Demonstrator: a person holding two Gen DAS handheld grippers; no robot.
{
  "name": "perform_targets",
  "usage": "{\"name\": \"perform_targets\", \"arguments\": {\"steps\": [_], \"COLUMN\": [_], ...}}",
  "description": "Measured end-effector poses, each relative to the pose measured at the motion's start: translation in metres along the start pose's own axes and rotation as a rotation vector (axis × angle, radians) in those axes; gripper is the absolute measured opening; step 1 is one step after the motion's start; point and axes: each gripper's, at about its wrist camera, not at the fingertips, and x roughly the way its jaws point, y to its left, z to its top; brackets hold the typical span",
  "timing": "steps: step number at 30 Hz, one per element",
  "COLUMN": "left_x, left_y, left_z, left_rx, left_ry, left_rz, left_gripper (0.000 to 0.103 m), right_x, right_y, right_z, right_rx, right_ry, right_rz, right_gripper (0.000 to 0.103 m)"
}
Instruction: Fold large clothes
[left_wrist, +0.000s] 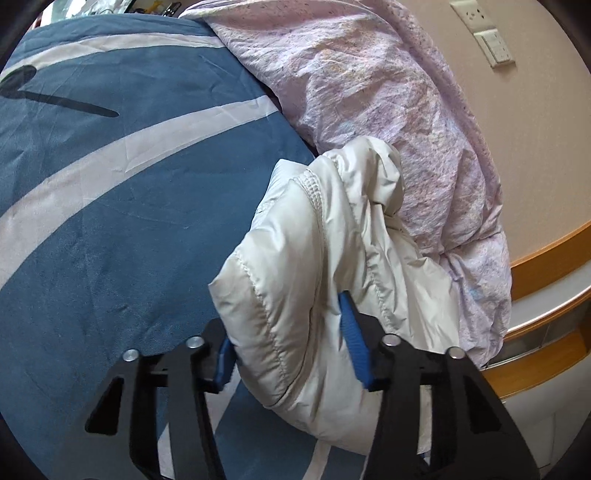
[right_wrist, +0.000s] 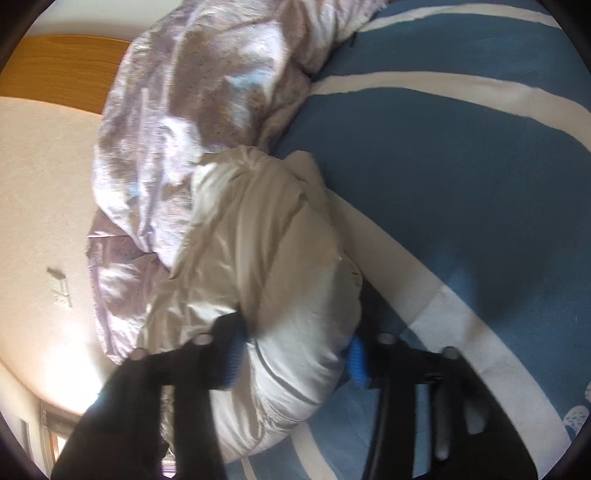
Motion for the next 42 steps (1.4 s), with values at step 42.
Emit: {"name": "perform_targets", "arguments": {"steps": [42], "left_x": [-0.154], "left_y": [0.070], "left_z": [-0.026], "left_rx": [0.075], "left_ry": [-0.144], "left_rz": [-0.024], "left_gripper": [0.044], "right_x": [-0.109], "right_y": [0.044], "right_z": [-0.115], "right_rx": [-0.438], "right_ry": [0.058], "right_rz": [-0.070], "right_gripper": [0.048]}}
